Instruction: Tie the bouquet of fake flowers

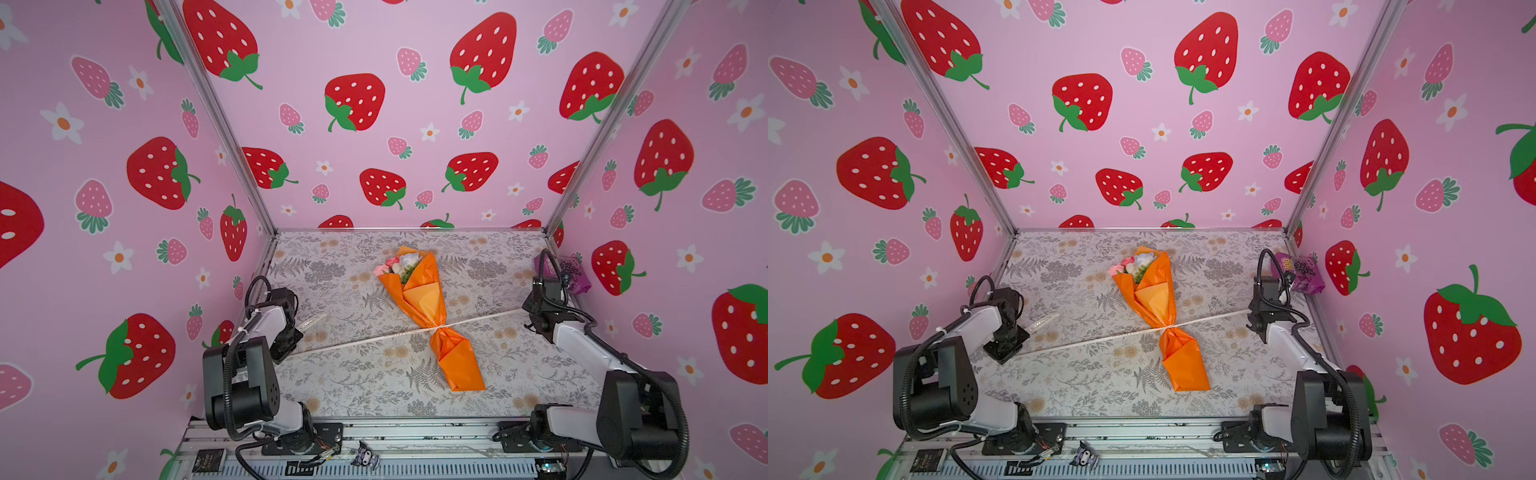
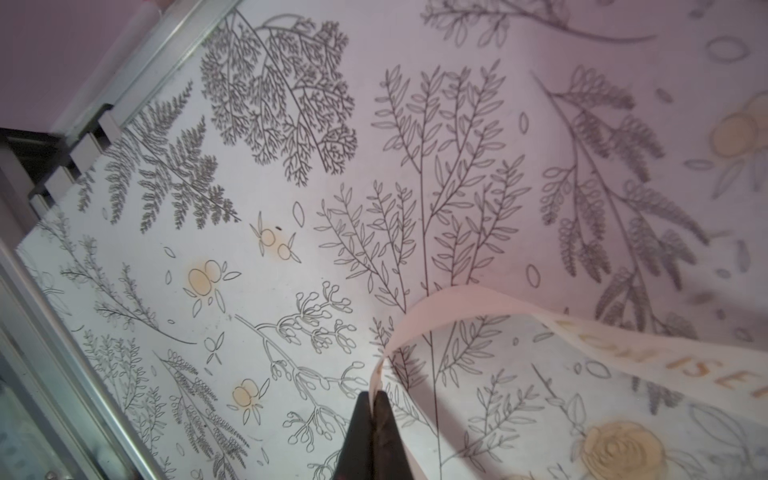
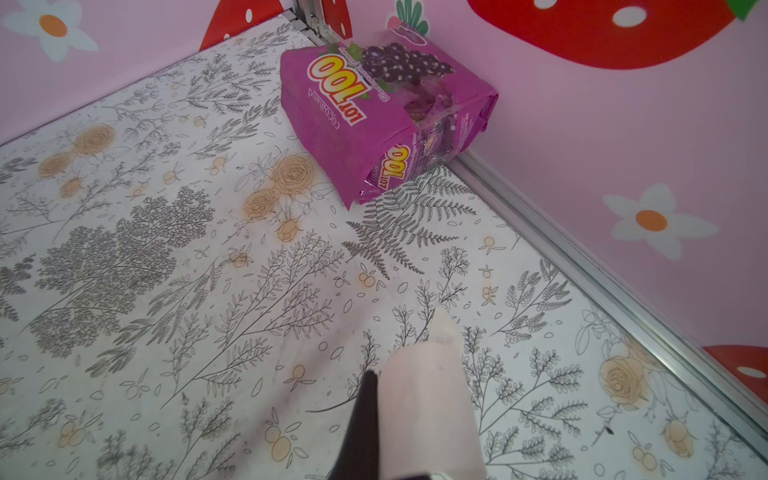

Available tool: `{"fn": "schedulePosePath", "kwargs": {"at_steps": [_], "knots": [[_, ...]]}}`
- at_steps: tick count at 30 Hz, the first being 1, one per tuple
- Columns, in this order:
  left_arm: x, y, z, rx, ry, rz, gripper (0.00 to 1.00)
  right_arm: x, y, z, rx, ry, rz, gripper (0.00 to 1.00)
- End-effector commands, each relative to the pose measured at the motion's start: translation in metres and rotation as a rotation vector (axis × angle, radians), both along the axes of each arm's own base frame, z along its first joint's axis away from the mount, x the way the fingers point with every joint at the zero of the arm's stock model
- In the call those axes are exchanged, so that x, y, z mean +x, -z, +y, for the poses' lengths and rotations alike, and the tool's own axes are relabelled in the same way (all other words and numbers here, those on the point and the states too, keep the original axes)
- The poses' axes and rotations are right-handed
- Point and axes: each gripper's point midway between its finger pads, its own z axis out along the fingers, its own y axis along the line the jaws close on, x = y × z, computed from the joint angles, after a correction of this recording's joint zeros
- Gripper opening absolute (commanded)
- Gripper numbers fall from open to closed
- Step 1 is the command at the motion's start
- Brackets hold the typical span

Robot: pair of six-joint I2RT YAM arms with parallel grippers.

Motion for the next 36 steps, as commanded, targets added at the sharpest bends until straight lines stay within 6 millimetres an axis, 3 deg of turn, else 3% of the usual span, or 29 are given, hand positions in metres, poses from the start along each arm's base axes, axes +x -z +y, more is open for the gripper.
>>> {"fn": "schedulePosePath", "kwargs": {"at_steps": [1,8,12,16,18,22,25,27,29,32,33,36], "knots": [[-0.011,-0.033,0.040,0.273,-0.026,0.083,0.00,0.001,-0.031,-0.043,-0.141,0.141,-0.039,0.00],[-0.013,-0.039,0.043,0.317,-0.023,0.105,0.00,-0.010,-0.031,-0.076,-0.142,0.228,-0.025,0.00],[-0.010,-0.041,0.043,0.308,-0.018,0.097,0.00,-0.007,-0.032,-0.075,-0.128,0.197,-0.025,0.00],[0.019,-0.038,0.022,0.210,0.092,-0.031,0.00,0.012,-0.030,-0.035,-0.011,-0.015,-0.058,0.00],[0.022,-0.053,0.021,0.238,0.106,-0.057,0.00,0.011,-0.031,-0.015,0.023,-0.074,-0.067,0.00],[0.059,-0.059,-0.013,0.062,0.246,-0.276,0.00,0.011,-0.039,0.037,0.154,-0.307,-0.141,0.00],[0.072,-0.077,-0.021,0.027,0.287,-0.328,0.28,0.010,-0.036,0.070,0.242,-0.461,-0.111,0.04],[0.077,-0.087,-0.028,0.010,0.317,-0.350,0.50,0.009,-0.033,0.074,0.256,-0.468,-0.078,0.26],[0.075,-0.095,-0.030,0.014,0.324,-0.351,0.70,0.008,-0.037,0.064,0.234,-0.415,-0.054,0.40],[0.069,-0.098,-0.031,0.003,0.322,-0.338,0.84,0.004,-0.050,0.050,0.198,-0.339,-0.065,0.50],[0.067,-0.099,-0.032,0.000,0.321,-0.327,0.94,0.002,-0.053,0.045,0.193,-0.310,-0.056,0.51],[0.065,-0.099,-0.047,-0.075,0.359,-0.349,0.94,0.001,-0.059,0.053,0.217,-0.352,-0.025,0.56]]}}
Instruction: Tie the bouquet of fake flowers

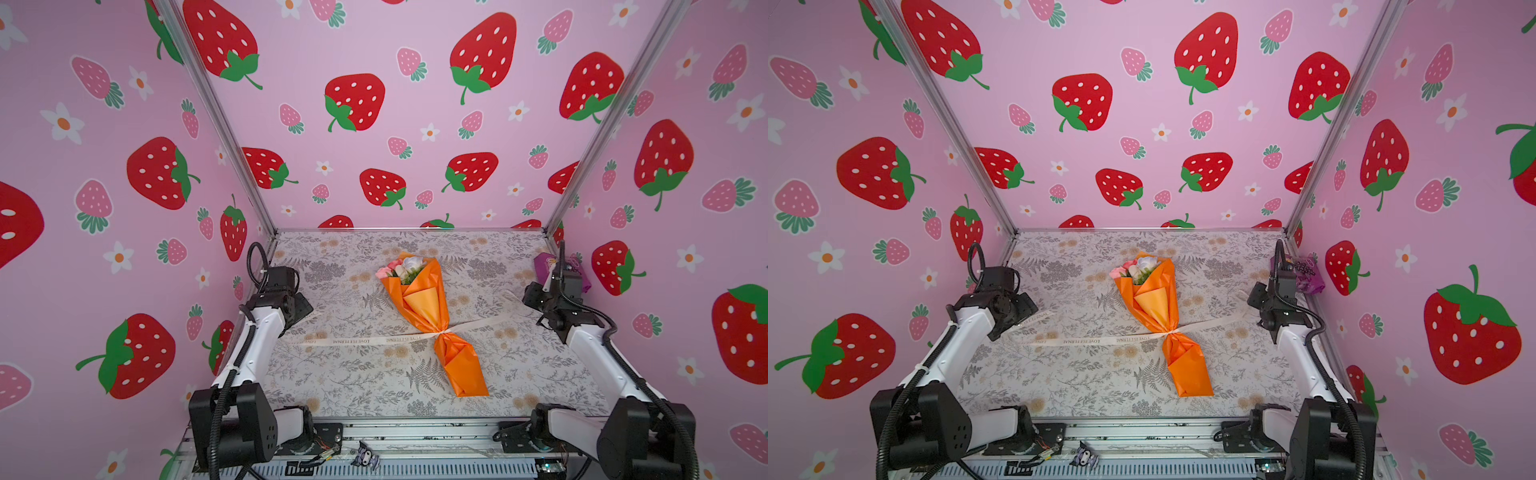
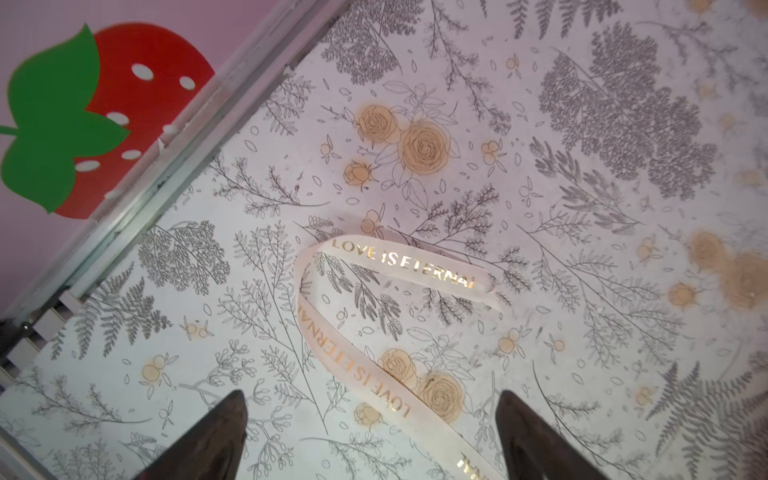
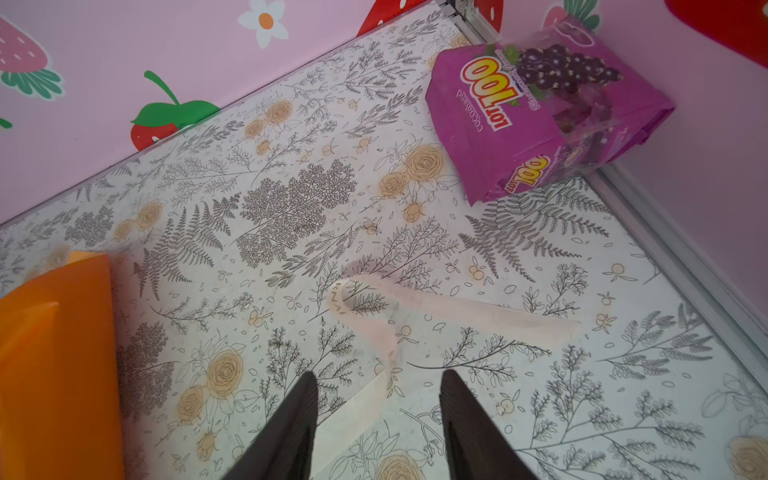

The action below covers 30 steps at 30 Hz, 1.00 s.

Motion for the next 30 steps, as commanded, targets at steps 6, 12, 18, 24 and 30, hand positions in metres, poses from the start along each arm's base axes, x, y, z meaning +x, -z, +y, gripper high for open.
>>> {"fn": "schedulePosePath", "kwargs": {"at_steps": [6,12,18,24,30], "knots": [[0.015,-0.008,-0.105,-0.300,0.314,-0.136,0.94,-0.024,0.002,0.078,0.252,-0.391,0.098,0.57],[0.019,0.000,-0.184,-0.381,0.526,-0.137,0.94,-0.086,0.065,0.146,0.410,-0.608,0.319,0.56],[0.018,0.011,-0.205,-0.379,0.578,-0.100,0.94,-0.134,0.100,0.186,0.499,-0.720,0.428,0.57],[0.021,0.014,-0.204,-0.360,0.583,-0.082,0.94,-0.146,0.106,0.224,0.553,-0.785,0.449,0.57],[0.019,0.016,-0.208,-0.370,0.625,-0.052,0.94,-0.137,0.096,0.245,0.548,-0.802,0.411,0.57]]}}
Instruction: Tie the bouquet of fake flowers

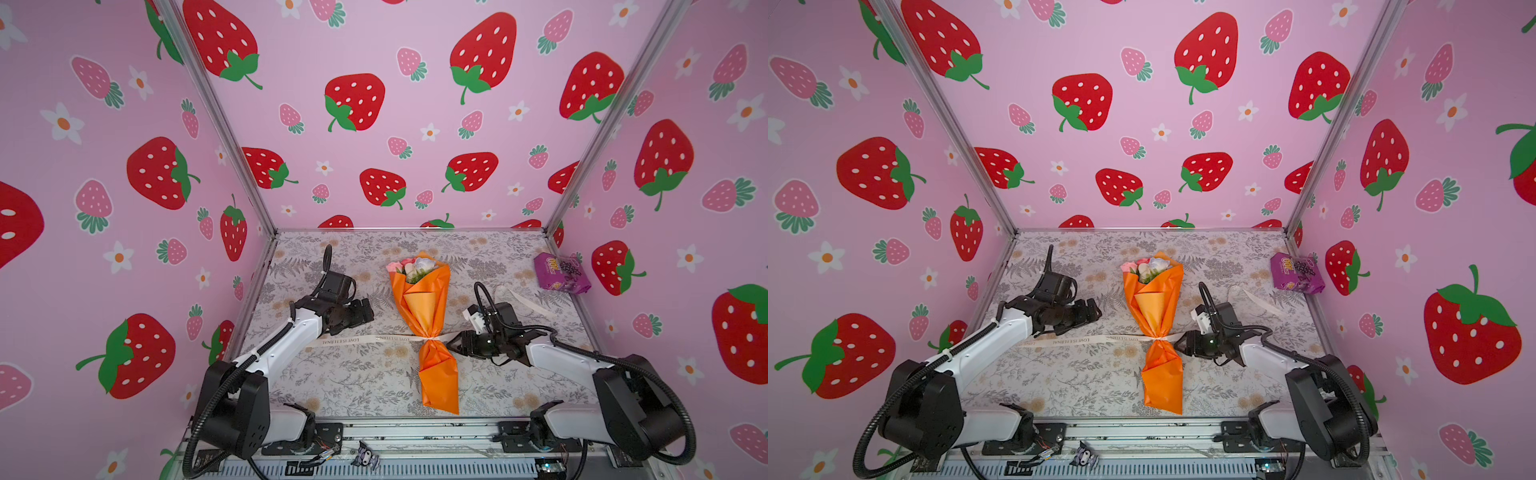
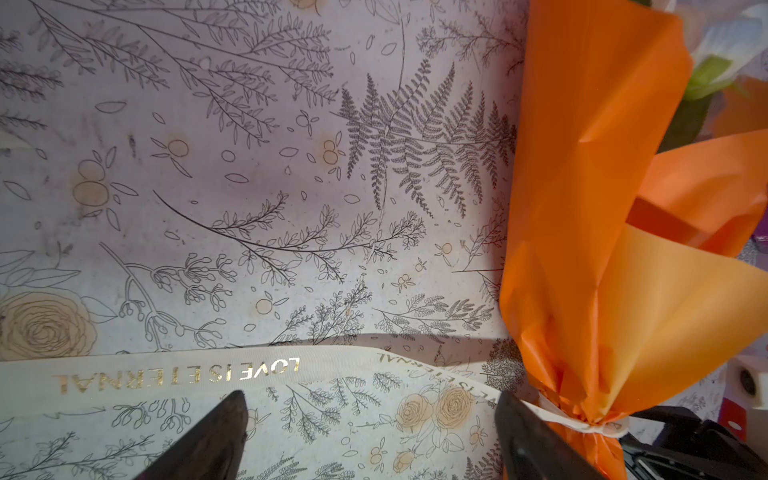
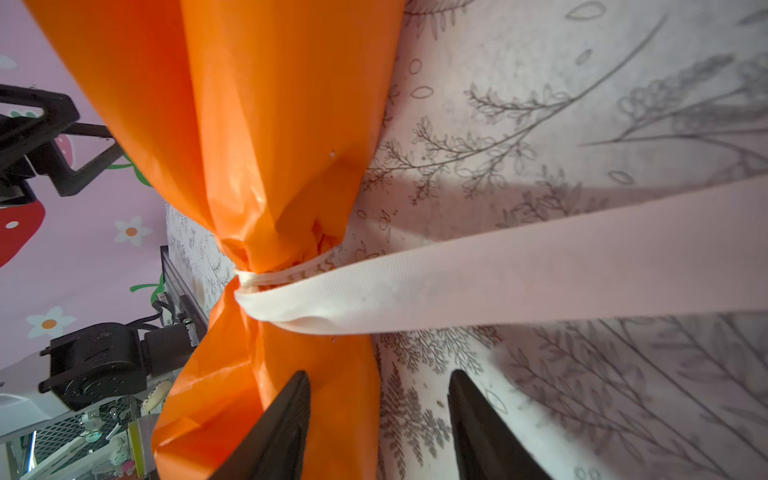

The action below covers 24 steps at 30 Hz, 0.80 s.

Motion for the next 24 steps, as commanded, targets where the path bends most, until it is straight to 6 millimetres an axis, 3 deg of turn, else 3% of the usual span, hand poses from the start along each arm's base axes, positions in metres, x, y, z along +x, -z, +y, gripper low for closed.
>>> {"fn": "schedulePosePath", "kwargs": {"at_steps": [1,5,7,12,17,19,24], "knots": [[0.003,-0.007,-0.005,-0.001,0.042,-0.003,0.94,0.018,-0.019,0.006,0.003,0.042,-0.071,0.57],[-0.004,0.003,-0.004,0.077,0.106,0.022,0.90,0.033,-0.012,-0.040,-0.230,0.199,-0.152,0.57],[-0.004,0.007,-0.008,0.149,0.194,0.017,0.82,0.042,-0.014,-0.067,-0.338,0.292,-0.199,0.58],[-0.004,0.015,-0.009,0.393,0.505,0.049,0.67,0.062,-0.041,-0.116,-0.439,0.489,-0.315,0.58],[-0.014,0.031,-0.020,0.499,0.923,0.008,0.69,0.069,-0.067,-0.128,-0.412,0.553,-0.444,0.58],[-0.006,0.035,-0.020,0.559,1.012,-0.019,0.69,0.070,-0.077,-0.130,-0.391,0.565,-0.487,0.58],[-0.002,0.043,-0.037,0.509,1.204,-0.034,0.70,0.072,-0.075,-0.131,-0.409,0.562,-0.490,0.58]]}}
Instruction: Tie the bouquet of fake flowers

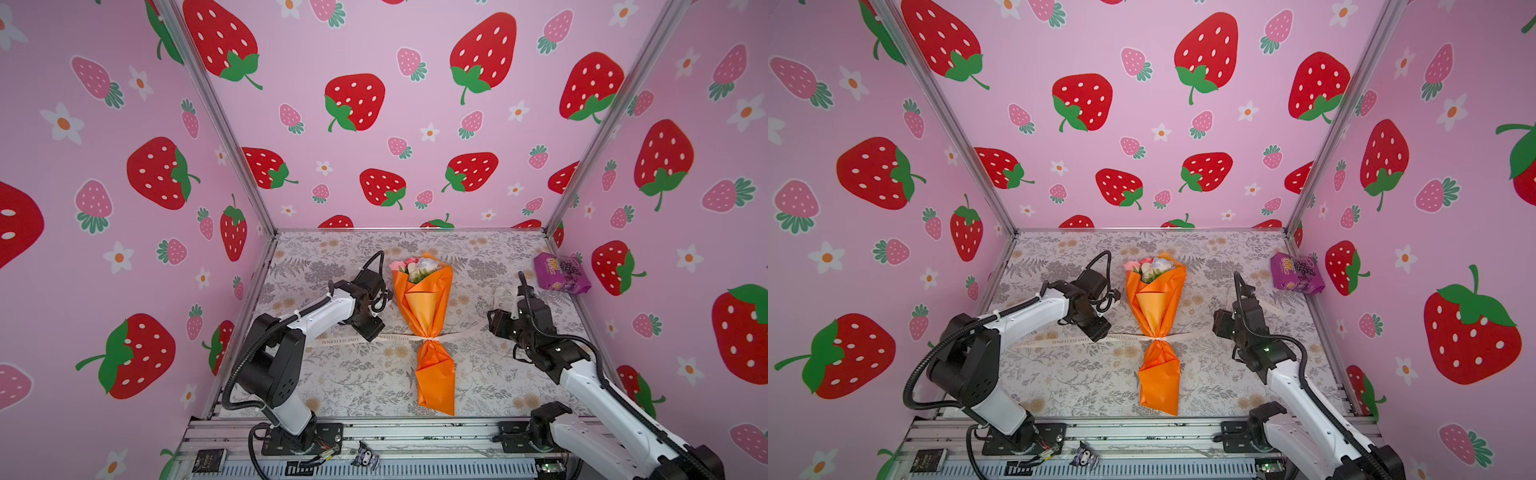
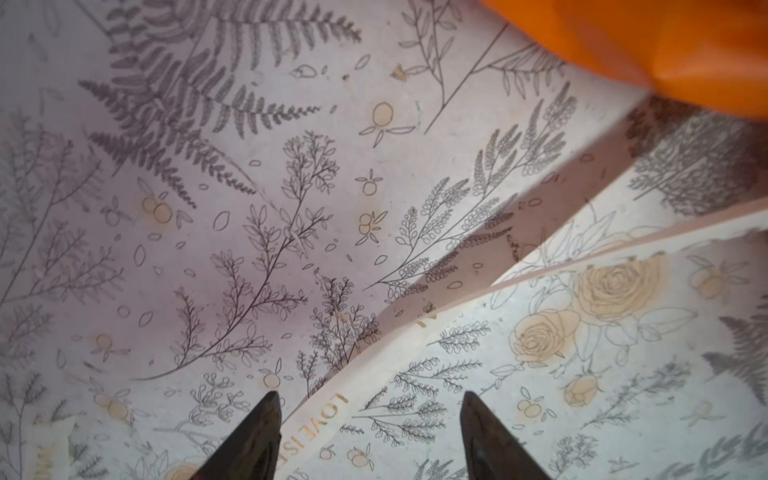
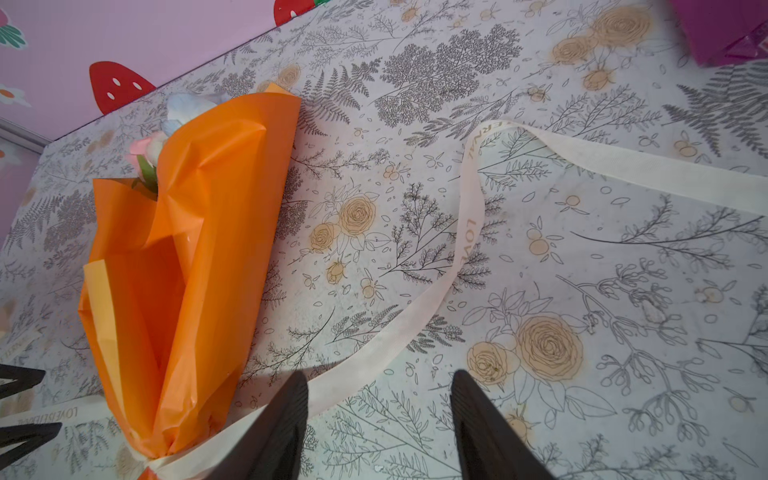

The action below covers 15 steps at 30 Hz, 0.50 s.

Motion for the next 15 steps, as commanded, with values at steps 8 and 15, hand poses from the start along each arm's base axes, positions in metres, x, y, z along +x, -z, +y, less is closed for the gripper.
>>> {"fn": "schedulePosePath", "kwargs": {"at_steps": [8,15], "knots": [[0.012,0.010,-0.002,0.083,0.292,0.031,0.70,0.000,0.015,-0.015,-0.061,0.053,0.019,0.58],[0.002,0.023,0.003,0.101,0.314,0.076,0.69,0.002,0.017,-0.023,-0.074,0.083,0.017,0.58]]}}
